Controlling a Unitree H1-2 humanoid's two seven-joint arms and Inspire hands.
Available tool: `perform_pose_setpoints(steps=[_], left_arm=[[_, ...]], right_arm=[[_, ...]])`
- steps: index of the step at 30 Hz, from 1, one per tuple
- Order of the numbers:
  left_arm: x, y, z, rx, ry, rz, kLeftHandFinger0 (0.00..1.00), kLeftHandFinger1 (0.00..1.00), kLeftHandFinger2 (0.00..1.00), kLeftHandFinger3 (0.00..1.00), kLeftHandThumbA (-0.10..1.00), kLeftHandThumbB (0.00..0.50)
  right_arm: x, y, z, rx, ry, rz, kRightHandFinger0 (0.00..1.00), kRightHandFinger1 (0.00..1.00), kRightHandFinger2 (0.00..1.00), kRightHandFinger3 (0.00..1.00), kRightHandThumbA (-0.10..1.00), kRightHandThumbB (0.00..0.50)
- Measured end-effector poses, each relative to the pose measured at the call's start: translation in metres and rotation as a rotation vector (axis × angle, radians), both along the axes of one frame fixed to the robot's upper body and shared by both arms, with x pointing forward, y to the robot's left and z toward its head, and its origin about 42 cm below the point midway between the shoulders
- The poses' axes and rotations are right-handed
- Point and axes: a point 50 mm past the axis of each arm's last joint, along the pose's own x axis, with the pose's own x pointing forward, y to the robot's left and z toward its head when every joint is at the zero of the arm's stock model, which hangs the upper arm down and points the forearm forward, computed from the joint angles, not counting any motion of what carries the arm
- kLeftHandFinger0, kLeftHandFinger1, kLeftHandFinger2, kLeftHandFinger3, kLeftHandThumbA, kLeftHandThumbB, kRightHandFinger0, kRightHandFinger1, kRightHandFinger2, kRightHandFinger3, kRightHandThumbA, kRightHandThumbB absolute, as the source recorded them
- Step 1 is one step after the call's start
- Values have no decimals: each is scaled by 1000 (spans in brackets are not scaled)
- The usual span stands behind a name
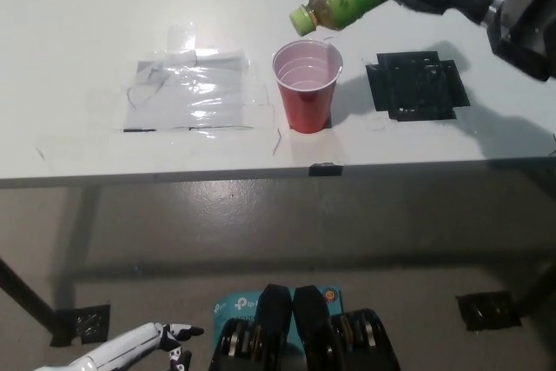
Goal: The robot uses its right hand to pick up a bottle kept in the middle of the desk and tilt it into a cup kept next to it to pour water out
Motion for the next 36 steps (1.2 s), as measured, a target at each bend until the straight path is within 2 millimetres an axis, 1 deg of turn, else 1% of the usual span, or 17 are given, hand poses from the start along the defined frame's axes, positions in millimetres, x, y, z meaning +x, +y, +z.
perform_pose_setpoints(steps=[1, 3, 4, 7, 9, 10, 11, 13, 16, 17, 19, 21, 23, 24, 28, 30, 36], left_arm=[[0, 0, 0, 0, 0, 0, 1000, 1000, 1000, 1000, 1000, 302], [0, 0, 0, 0, 2, -2, 1000, 1000, 1000, 1000, 1000, 307], [0, -1, -1, -1, 2, -2, 1000, 1000, 1000, 1000, 1000, 303], [-1, -1, -1, -2, 3, -2, 1000, 1000, 1000, 1000, 1000, 299], [-1, -1, -1, -3, 3, -3, 1000, 1000, 1000, 1000, 992, 293], [-1, -1, -1, -3, 4, -3, 1000, 1000, 1000, 1000, 1000, 309], [-1, -1, -1, -4, 4, -3, 1000, 1000, 1000, 1000, 1000, 311], [-1, -2, -2, -5, 6, -2, 1000, 1000, 1000, 1000, 1000, 315], [-2, -2, -3, -6, 11, 0, 1000, 1000, 1000, 1000, 1000, 305], [-2, -2, -4, -6, 13, 1, 1000, 1000, 1000, 1000, 1000, 316], [-3, -1, -5, -6, 17, 2, 1000, 1000, 1000, 1000, 1000, 325], [-2, -1, -6, -6, 21, 4, 1000, 1000, 1000, 1000, 1000, 333], [-2, -1, -8, -6, 26, 5, 1000, 1000, 1000, 1000, 1000, 314], [-2, -1, -8, -6, 28, 6, 1000, 1000, 1000, 1000, 1000, 297], [-2, -2, -9, -9, 30, 6, 1000, 1000, 1000, 1000, 1000, 285], [-3, -2, -10, -11, 31, 6, 1000, 1000, 1000, 1000, 1000, 281], [-3, -4, -11, -17, 33, 5, 1000, 1000, 1000, 1000, 1000, 311]], right_arm=[[0, 0, -6, 29, 26, -14, 0, 1, 229, 353, -100, 133], [-1, 0, -20, 88, 80, -39, 0, 0, 148, 266, -100, 28], [-2, 1, -27, 124, 113, -52, 0, 0, 129, 272, -100, 1], [-4, 5, -48, 228, 196, -83, 0, 0, 112, 179, -100, 0], [-7, 10, -64, 302, 255, -96, 0, 0, 104, 173, -100, 0], [-8, 13, -71, 334, 284, -101, 0, 0, 74, 169, -100, 0], [-9, 14, -76, 366, 310, -105, 0, 0, 2, 155, -100, 10], [-12, 18, -90, 434, 370, -111, 0, 0, 0, 141, -100, 17], [-17, 25, -108, 539, 447, -117, 0, 0, 0, 154, -100, 113], [-18, 25, -112, 583, 466, -122, 0, 0, 24, 191, -100, 133], [-19, 25, -116, 667, 498, -130, 0, 0, 0, 242, -100, 87], [-20, 25, -120, 738, 530, -136, 0, 0, 0, 241, -100, 18], [-20, 25, -125, 816, 565, -144, 0, 0, 0, 268, -100, 1], [-20, 25, -126, 856, 582, -148, 0, 0, 0, 299, -100, 36], [-21, 26, -132, 993, 636, -162, 0, 0, 0, 353, -100, 71], [-21, 25, -136, 1074, 668, -170, 0, 0, 0, 364, -100, 24], [-19, 18, -142, 1297, 740, -201, 0, 0, 23, 358, -100, 0]])
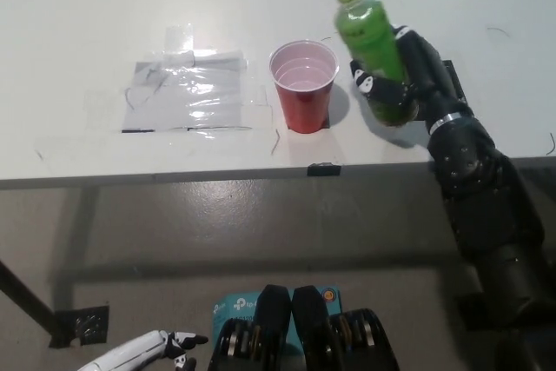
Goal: The robot uses its right hand to pick up a bottle kept in the middle of the desk and tilt it into a cup kept next to it to pour water out
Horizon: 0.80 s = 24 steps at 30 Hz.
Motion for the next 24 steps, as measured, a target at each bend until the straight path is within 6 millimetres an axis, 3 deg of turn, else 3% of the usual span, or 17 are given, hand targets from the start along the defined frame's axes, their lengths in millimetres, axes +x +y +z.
perform_pose_setpoints(steps=[3, 5, 7, 10, 13, 15, 17, 18, 21, 24], left_arm=[[0, 0, 0, -1, 1, 0, 1000, 1000, 1000, 1000, 1000, 322], [-1, 0, -1, -2, 2, 0, 1000, 1000, 1000, 1000, 1000, 314], [-1, -1, -1, -2, 3, -1, 1000, 1000, 1000, 1000, 1000, 296], [-2, -1, -2, -2, 6, -2, 1000, 1000, 1000, 1000, 1000, 316], [-2, -1, -2, -1, 8, -3, 1000, 1000, 1000, 1000, 1000, 300], [-3, -1, -3, -1, 9, -4, 1000, 1000, 1000, 1000, 1000, 307], [-3, -1, -3, 1, 10, -4, 1000, 1000, 1000, 1000, 1000, 306], [-3, -1, -3, 1, 10, -4, 1000, 1000, 1000, 1000, 998, 289], [-3, -2, -3, 4, 9, -4, 1000, 1000, 1000, 1000, 999, 291], [-4, -3, -3, 12, 4, -8, 1000, 1000, 1000, 1000, 1000, 304]], right_arm=[[1, -10, -5, 119, 45, -45, 0, 0, 18, 350, -100, 0], [1, -16, -9, 192, 72, -73, 0, 0, 0, 337, -100, 45], [1, -21, -13, 264, 98, -98, 0, 0, 0, 321, -100, 51], [1, -30, -20, 378, 132, -136, 0, 0, 26, 326, -100, 20], [0, -39, -28, 491, 167, -172, 0, 0, 30, 325, -100, 14], [-1, -44, -32, 552, 182, -189, 0, 33, 121, 409, -100, 33], [-2, -50, -36, 628, 196, -209, 0, 29, 130, 421, -100, 32], [-2, -51, -37, 650, 198, -214, 0, 40, 145, 466, -100, 72], [-3, -56, -41, 742, 203, -229, 0, 6, 76, 508, -100, 102], [-4, -56, -40, 798, 195, -215, 0, 18, 102, 505, -100, 89]])
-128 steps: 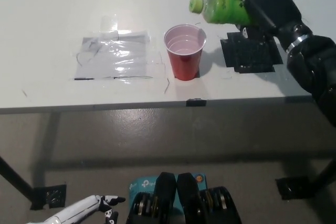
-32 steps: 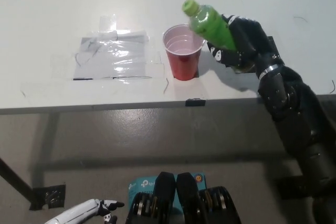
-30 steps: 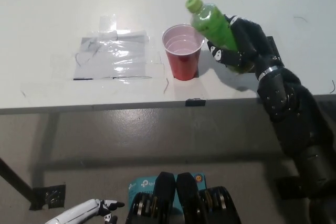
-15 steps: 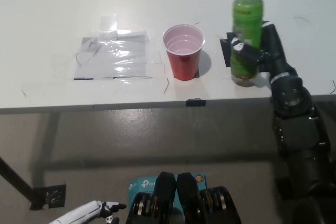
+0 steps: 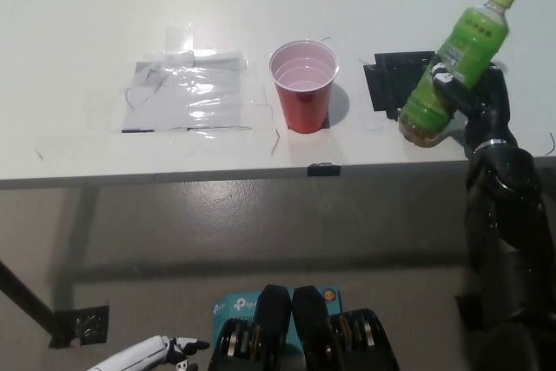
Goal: The robot uses its right hand to pick up a bottle kept in the middle of the desk and tilt it into a cup kept next to it to pour water out
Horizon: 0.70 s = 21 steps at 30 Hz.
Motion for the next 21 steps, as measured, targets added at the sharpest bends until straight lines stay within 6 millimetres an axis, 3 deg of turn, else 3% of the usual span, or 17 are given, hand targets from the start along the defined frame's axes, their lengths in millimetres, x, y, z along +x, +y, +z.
perform_pose_setpoints(steps=[3, 4, 8, 11, 16, 21], left_arm=[[-1, -2, 1, 10, -7, -7, 1000, 1000, 1000, 1000, 1000, 308], [-1, -3, 1, 14, -10, -10, 1000, 1000, 1000, 1000, 1000, 294], [-2, -5, 2, 20, -14, -19, 987, 1000, 1000, 1000, 1000, 294], [-3, -6, 2, 24, -18, -24, 1000, 1000, 1000, 1000, 1000, 306], [-3, -7, 3, 30, -25, -26, 996, 1000, 1000, 1000, 1000, 302], [-3, -7, 3, 32, -26, -25, 992, 1000, 1000, 1000, 1000, 324]], right_arm=[[1, 3, 12, 14, -50, 20, 0, 10, 104, 482, -100, 82], [1, 5, 16, 10, -67, 28, 0, 0, 72, 430, -100, 96], [3, 17, 28, -55, -134, 82, 0, 0, 1, 379, -100, 133], [3, 25, 33, -110, -173, 113, 0, 0, 0, 384, -100, 143], [3, 32, 49, -240, -262, 146, 0, 0, 1, 402, -100, 109], [4, 29, 57, -418, -324, 165, 0, 0, 15, 427, -100, 128]])
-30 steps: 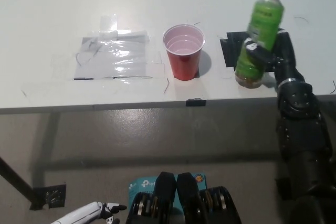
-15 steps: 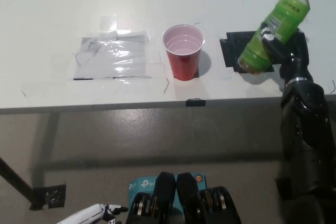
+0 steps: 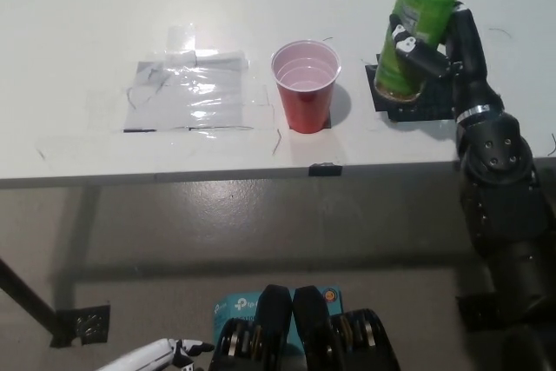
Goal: The robot uses its right hand to pick up a bottle kept in the middle of the desk and tilt it into a cup kept next to it to pour water out
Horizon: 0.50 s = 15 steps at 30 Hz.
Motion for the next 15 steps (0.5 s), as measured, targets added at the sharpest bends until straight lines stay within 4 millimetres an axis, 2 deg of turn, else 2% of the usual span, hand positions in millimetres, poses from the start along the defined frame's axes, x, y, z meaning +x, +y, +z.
perform_pose_setpoints(steps=[4, 6, 7, 8, 9, 10, 12, 13, 15], left_arm=[[0, 0, 1, 0, -2, 2, 979, 998, 1000, 1000, 1000, 301], [0, 1, 1, 1, -4, 1, 977, 998, 1000, 1000, 1000, 297], [0, 1, 1, 1, -4, 1, 984, 1000, 1000, 1000, 1000, 308], [1, 1, 1, 1, -4, 1, 985, 1000, 1000, 1000, 1000, 318], [1, 1, 1, 1, -4, 2, 985, 1000, 1000, 1000, 1000, 317], [1, 1, 1, 1, -4, 1, 986, 1000, 1000, 1000, 1000, 316], [1, 1, 2, 1, -5, 1, 989, 1000, 1000, 1000, 1000, 303], [1, 1, 2, 2, -6, 1, 991, 1000, 1000, 1000, 1000, 308], [1, 1, 2, 3, -6, 2, 1000, 1000, 1000, 1000, 1000, 318]], right_arm=[[0, -6, 0, -167, -51, -14, 0, 0, 0, 430, -100, 135], [0, -9, -1, -231, -70, -28, 0, 1, 19, 477, -100, 138], [0, -11, -1, -253, -80, -35, 3, 6, 64, 561, -100, 120], [0, -11, -3, -271, -85, -42, 187, 177, 251, 734, -100, 120], [0, -12, -4, -284, -88, -48, 311, 236, 299, 838, -100, 124], [0, -12, -7, -294, -87, -55, 324, 246, 318, 863, -87, 129], [0, -12, -11, -298, -80, -69, 244, 202, 310, 892, -92, 130], [0, -12, -15, -295, -71, -76, 121, 112, 258, 859, -100, 134], [0, -12, -21, -289, -57, -88, 60, 59, 224, 815, -100, 140]])
